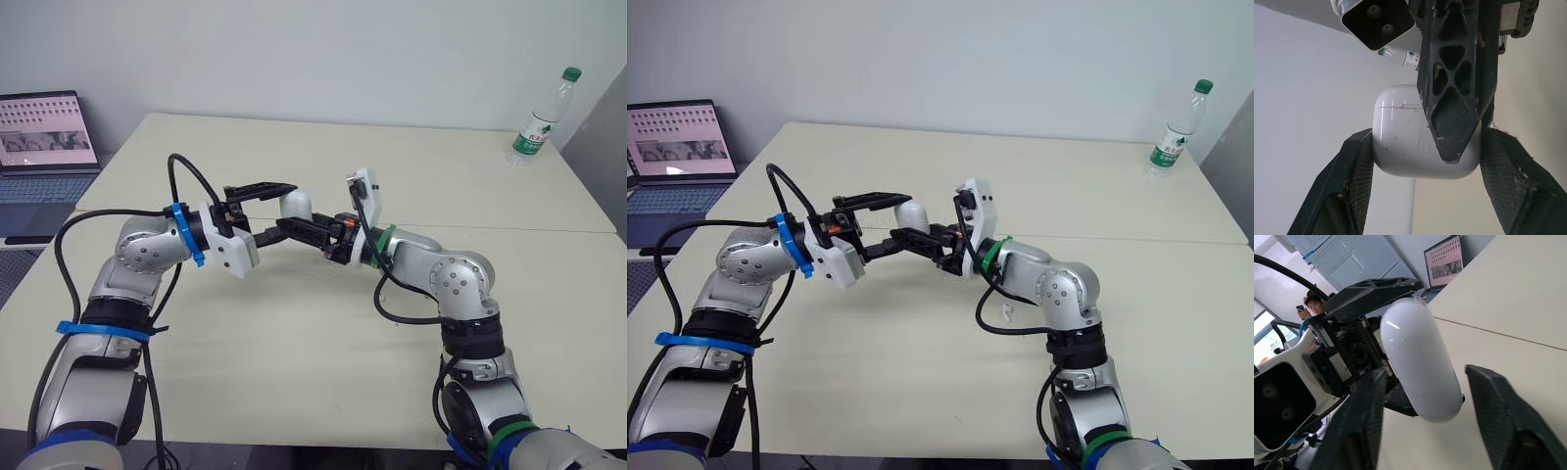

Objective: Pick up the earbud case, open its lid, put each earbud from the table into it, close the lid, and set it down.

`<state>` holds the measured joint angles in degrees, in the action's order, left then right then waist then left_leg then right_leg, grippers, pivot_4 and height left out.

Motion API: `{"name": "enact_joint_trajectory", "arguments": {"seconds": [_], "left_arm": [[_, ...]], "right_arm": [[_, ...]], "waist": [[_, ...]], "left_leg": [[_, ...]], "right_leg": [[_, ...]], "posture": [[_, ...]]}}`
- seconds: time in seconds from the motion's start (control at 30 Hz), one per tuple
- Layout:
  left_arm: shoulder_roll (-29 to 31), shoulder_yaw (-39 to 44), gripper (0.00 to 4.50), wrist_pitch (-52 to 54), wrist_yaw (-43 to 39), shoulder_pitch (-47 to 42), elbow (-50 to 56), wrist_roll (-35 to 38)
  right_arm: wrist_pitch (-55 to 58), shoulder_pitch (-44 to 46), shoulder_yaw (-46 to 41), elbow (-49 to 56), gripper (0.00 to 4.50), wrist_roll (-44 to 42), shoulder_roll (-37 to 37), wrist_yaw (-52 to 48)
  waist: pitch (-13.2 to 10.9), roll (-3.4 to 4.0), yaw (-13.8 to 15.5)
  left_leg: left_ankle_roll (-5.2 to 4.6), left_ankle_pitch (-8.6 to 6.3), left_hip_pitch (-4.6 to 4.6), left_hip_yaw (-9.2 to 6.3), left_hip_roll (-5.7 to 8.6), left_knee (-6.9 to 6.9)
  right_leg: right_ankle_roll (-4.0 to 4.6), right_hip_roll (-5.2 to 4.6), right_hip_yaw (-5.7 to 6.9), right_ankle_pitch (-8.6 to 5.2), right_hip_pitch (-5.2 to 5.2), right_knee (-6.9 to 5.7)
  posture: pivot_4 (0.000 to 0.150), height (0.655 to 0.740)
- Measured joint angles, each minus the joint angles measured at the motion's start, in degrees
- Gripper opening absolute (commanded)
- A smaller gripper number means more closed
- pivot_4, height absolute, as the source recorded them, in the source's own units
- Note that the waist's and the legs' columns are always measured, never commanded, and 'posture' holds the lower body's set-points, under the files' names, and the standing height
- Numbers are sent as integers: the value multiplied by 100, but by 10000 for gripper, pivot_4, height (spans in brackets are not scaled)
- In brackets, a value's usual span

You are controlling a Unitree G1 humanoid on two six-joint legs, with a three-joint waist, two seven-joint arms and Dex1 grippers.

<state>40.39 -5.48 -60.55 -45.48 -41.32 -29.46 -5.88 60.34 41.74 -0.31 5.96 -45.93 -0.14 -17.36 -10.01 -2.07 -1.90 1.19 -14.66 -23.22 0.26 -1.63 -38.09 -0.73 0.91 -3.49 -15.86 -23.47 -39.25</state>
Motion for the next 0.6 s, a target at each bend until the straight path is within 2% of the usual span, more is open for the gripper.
{"name": "enact_joint_trajectory", "arguments": {"seconds": [0.07,0.1,0.23,0.4,0.5,0.6], "left_arm": [[29,-27,27780,-4,17,1,1,11],[41,-51,27780,7,17,4,1,13],[47,-66,27780,39,35,13,2,19],[96,-105,44147,160,-12,127,134,226],[156,-163,45000,343,-148,246,313,488],[354,-202,45000,1018,-523,439,786,1022]], "right_arm": [[-5,0,29,-10,11269,82,-23,-1],[-6,0,54,-10,9898,119,-31,-7],[-27,0,64,-11,9897,197,-12,-30],[-113,1,-30,-139,8089,200,-5,-89],[-155,2,-57,-172,8089,202,-76,-140],[-270,1,-49,-219,8089,309,-226,-194]], "waist": [[0,0,0],[0,0,-1],[0,0,0],[0,0,-1],[0,0,-2],[-1,1,-13]], "left_leg": [[0,0,0,0,0,0],[0,0,0,0,0,0],[0,0,-1,-1,0,0],[0,0,-2,0,-1,0],[0,0,-2,-1,-1,1],[0,0,-3,-1,-1,1]], "right_leg": [[0,0,0,0,0,0],[0,0,0,0,0,0],[0,1,1,0,-1,0],[0,0,0,0,-1,2],[0,0,0,0,-2,2],[0,1,1,0,-3,3]], "posture": [[1500,7400],[1500,7400],[1500,7400],[1500,7400],[1500,7400],[1500,7400]]}}
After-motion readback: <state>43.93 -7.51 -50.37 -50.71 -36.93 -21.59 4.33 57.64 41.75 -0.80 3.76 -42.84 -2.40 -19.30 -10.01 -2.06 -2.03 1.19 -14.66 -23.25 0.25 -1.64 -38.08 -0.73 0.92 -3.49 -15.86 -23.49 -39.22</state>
